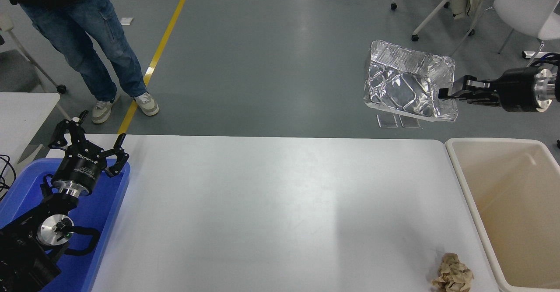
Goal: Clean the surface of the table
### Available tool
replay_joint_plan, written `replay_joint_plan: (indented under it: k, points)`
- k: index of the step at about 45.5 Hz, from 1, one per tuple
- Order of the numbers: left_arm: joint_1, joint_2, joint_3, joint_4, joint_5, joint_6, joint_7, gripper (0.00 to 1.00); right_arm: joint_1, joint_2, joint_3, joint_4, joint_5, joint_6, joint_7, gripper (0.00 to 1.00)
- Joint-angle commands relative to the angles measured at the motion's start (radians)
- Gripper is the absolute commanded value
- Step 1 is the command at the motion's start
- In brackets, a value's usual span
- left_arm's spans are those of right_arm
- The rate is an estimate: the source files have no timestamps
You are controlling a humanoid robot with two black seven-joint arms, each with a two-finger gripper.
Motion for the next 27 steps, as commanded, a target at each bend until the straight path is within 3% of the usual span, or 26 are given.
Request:
replay_joint_plan:
  k: [1, 27]
  points:
    - [0.000, -0.001, 0.001, 0.000, 0.000, 0.000, 0.000, 1.00, -0.056, -0.064, 0.003, -0.087, 0.088, 0.012, 0.000, 0.00]
    - [0.000, 0.001, 0.000, 0.000, 0.000, 0.000, 0.000, 1.00, -0.431, -0.118, 0.007, -0.446, 0.384, 0.013, -0.012, 0.00]
